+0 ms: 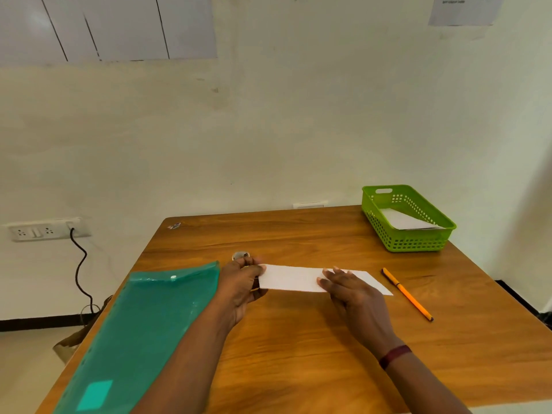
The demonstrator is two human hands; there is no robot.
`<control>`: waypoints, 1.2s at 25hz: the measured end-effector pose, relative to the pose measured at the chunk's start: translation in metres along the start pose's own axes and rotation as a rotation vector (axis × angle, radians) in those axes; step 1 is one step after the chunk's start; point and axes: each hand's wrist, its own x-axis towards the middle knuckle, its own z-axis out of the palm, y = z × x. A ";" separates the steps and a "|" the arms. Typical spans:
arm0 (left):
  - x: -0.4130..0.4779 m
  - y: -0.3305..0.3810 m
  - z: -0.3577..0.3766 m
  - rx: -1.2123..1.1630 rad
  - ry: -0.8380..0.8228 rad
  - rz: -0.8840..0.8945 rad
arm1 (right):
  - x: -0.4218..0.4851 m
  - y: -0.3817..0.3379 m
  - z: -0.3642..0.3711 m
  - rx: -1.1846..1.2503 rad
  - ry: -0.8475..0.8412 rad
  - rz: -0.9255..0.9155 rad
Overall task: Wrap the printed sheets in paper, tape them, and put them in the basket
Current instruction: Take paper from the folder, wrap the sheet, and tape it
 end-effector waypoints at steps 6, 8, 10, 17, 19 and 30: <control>0.021 -0.040 -0.018 0.368 0.304 0.078 | -0.019 -0.002 0.027 -0.098 -0.304 0.112; 0.021 -0.048 -0.021 0.483 0.371 0.149 | -0.020 -0.002 0.028 -0.108 -0.444 0.139; 0.022 -0.054 -0.023 0.573 0.403 0.218 | -0.019 -0.001 0.029 -0.128 -0.576 0.170; 0.017 -0.069 -0.022 0.930 0.410 0.398 | -0.017 -0.006 0.030 -0.163 -0.711 0.236; 0.013 -0.073 -0.020 1.139 0.429 0.459 | -0.016 -0.007 0.029 -0.157 -0.698 0.255; 0.005 -0.106 0.020 1.564 -0.053 0.610 | -0.006 -0.029 0.050 -0.167 -0.665 0.215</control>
